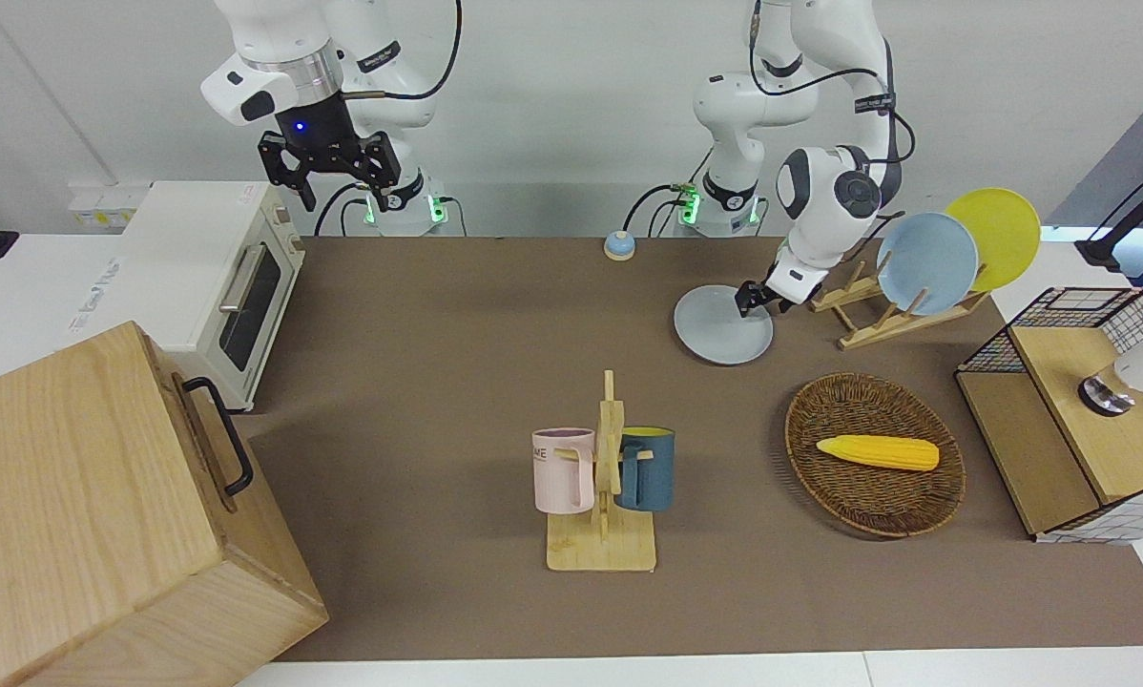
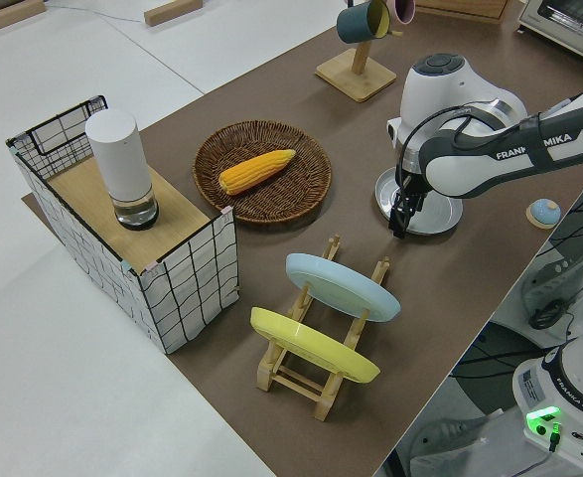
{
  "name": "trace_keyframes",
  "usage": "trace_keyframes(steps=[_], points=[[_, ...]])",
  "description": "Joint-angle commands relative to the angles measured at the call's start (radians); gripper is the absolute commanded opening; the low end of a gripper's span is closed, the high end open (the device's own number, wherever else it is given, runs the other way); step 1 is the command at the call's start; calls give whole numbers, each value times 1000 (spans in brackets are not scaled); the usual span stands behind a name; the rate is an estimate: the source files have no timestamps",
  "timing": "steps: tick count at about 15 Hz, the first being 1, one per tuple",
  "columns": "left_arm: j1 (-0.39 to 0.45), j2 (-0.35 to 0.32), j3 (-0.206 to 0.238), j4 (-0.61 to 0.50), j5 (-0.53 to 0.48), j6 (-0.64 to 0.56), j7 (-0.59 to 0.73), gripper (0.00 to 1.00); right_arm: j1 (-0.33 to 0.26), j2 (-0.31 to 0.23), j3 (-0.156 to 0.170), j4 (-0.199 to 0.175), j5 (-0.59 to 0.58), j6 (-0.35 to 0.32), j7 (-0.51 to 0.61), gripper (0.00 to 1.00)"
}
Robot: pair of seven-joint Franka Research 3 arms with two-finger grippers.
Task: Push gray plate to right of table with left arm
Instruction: 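Lower the left gripper against the gray plate's rim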
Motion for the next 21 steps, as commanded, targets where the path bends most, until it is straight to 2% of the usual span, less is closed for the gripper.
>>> trace_keyframes(steps=[1, 6, 16, 21], points=[[12, -15, -10, -29, -15, 27, -11, 740, -25, -27, 15, -27, 22, 0, 10, 996], [12, -13, -10, -29, -15, 27, -11, 554, -25, -27, 15, -27, 22, 0, 10, 996], [13, -7, -10, -30, -15, 41, -12, 0, -25, -27, 15, -27, 22, 0, 10, 996], [13, -7, -10, -30, -15, 42, -12, 0, -25, -27, 15, -27, 22, 0, 10, 996]])
